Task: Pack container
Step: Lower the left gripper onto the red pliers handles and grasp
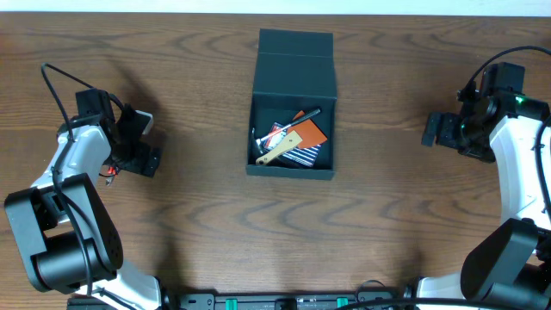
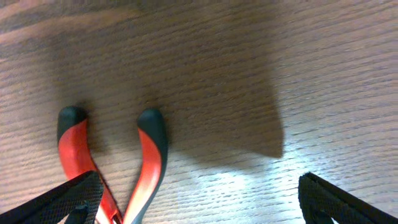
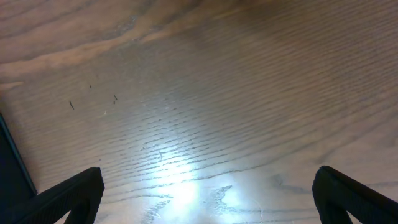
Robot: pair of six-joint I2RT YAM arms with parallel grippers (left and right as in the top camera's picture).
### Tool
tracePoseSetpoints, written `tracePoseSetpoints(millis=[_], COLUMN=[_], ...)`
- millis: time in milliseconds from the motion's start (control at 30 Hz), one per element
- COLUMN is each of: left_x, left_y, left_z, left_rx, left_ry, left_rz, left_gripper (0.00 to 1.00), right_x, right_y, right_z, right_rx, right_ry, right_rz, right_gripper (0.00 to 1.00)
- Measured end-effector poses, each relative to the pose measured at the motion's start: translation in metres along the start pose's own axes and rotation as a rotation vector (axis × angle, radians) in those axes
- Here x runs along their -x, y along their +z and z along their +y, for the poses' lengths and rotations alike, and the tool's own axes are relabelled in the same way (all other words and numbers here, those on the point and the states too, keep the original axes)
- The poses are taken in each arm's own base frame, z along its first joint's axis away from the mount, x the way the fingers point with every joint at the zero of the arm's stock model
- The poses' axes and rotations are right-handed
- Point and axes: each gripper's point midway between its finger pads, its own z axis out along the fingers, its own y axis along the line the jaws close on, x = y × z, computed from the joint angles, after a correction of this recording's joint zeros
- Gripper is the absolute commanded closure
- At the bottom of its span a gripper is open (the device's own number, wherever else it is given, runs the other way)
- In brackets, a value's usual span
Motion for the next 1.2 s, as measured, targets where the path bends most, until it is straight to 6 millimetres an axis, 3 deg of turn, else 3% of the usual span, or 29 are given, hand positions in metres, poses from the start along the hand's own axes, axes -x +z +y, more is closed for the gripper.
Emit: tracePoseSetpoints(millis=[267,433,633,800,967,1200], left_x=[0.003,-0.006,-0.004,-0.006,-0.007,-0.008], left_y=[0.001,0.017,0.017,0.017,0.017,0.017], left_z=[-0.002,-0.005,-0.005,-0.006,-0.006,-0.007], left_rx=[-0.013,-0.041,-0.044,-0.047,-0.048,-0.051], left_ry=[0.012,0.011,0.015,0.024,0.021,0.021], left_rz=[-0.014,0.031,0.028,0.037,0.042,0.046], left_gripper=[0.01,0.01,0.00,0.28,0.35,0.55], right_x=[-0.002,-0.002,-0.003,-0.003,-0.003,-0.005], right_y=[0.000,0.000,0.000,0.000,0.000,0.000], right_z=[0.000,0.000,0.000,0.000,0.000,0.000], right_rx=[0.000,0.000,0.000,0.000,0.001,0.001], right_ry=[0.001,0.001,0.000,0.001,0.000,0.001], right_rz=[0.007,0.008,0.010,0.011,0.014,0.018], right_gripper=[0.01,0.01,0.01,0.01,0.01,0.01])
